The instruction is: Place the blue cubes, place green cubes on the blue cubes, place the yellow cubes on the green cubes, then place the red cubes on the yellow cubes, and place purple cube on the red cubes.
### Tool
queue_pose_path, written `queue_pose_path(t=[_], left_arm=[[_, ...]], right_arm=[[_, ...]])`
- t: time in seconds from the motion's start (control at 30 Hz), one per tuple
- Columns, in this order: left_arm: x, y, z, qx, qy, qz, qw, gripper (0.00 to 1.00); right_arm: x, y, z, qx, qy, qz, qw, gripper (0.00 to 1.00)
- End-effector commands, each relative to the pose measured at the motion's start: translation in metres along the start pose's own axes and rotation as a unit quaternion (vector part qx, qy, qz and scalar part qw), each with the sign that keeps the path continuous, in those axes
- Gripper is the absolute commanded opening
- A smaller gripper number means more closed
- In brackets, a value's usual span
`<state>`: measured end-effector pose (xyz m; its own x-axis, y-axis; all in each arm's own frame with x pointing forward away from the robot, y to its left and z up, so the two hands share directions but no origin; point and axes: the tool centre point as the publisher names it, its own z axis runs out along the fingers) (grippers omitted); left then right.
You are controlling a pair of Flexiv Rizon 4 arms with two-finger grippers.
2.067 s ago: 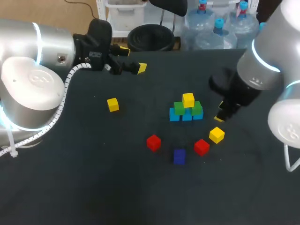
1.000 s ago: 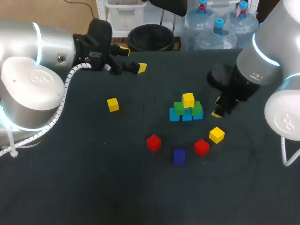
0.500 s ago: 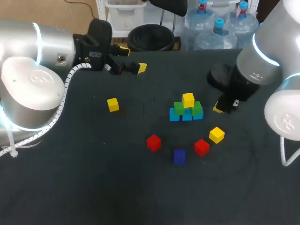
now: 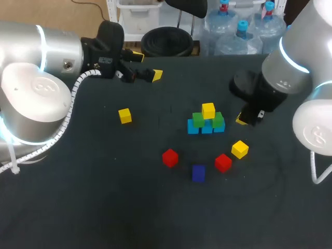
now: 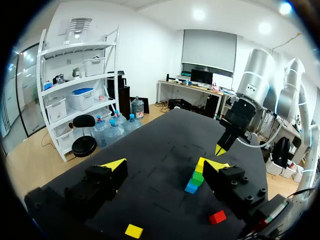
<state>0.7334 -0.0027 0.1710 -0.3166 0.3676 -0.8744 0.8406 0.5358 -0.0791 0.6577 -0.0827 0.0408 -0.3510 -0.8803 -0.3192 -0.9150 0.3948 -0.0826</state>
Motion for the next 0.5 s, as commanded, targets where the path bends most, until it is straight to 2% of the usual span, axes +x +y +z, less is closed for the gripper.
queue_pose_path(t=[0.03,0.23,0.5], left_arm=[[0.002,0.001,0.0,0.0,-0.004,0.001,1.0,1.0],[0.002,0.001,0.0,0.0,-0.004,0.001,1.0,1.0],[0.002,0.001,0.0,0.0,-0.004,0.001,1.0,1.0]], right_arm=[[0.005,-0.001,0.002,0.0,0.006,0.007,1.0,0.0],[0.003,-0.003,0.001,0.004,0.007,0.01,1.0,0.0],[-0.01,-0.003,0.004,0.006,0.001,0.016,1.0,0.0]])
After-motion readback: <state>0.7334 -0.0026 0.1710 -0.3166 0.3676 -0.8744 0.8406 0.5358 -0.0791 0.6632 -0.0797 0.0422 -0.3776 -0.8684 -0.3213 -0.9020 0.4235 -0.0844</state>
